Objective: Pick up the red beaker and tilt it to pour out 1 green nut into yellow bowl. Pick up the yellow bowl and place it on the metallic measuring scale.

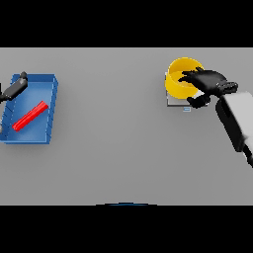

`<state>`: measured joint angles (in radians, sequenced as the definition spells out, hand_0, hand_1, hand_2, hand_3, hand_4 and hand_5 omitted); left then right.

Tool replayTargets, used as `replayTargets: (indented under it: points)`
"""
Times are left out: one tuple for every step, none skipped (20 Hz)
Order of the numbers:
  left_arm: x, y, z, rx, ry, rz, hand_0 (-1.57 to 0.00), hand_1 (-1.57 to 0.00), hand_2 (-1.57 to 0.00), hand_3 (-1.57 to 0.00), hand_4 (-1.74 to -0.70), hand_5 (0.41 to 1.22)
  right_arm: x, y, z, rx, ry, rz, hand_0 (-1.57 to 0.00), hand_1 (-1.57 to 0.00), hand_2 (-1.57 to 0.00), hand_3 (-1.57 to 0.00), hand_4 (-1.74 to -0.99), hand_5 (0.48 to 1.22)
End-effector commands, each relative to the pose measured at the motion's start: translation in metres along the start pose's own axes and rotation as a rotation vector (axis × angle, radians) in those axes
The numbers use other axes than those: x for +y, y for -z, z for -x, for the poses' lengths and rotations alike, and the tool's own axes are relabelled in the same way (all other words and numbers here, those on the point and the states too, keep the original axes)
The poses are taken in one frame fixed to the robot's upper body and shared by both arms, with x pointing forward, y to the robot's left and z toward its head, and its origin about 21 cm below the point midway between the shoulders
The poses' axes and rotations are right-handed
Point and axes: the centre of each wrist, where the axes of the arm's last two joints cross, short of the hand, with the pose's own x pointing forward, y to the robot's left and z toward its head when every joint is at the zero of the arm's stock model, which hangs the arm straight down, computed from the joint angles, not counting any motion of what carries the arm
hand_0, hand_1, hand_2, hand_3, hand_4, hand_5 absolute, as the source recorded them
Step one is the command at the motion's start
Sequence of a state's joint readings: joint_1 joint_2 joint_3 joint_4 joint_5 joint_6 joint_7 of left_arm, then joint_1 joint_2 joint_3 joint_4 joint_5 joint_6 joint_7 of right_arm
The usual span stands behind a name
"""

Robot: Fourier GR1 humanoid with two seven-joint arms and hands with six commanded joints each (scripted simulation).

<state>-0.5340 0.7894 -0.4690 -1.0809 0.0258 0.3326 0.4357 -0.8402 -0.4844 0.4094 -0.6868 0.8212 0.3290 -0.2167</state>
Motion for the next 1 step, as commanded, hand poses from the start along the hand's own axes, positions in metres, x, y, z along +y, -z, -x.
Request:
replayTargets:
  points:
    - [0.0018, 0.0013, -0.0022, 0.009, -0.004, -0.002, 0.00, 0.00, 0.00, 0.00, -0.73, 0.665, -0.0034, -0.0001, -0.0014, 0.002, 0.004, -0.002, -0.02, -0.02, -0.03, -0.15, -1.478, 0.738]
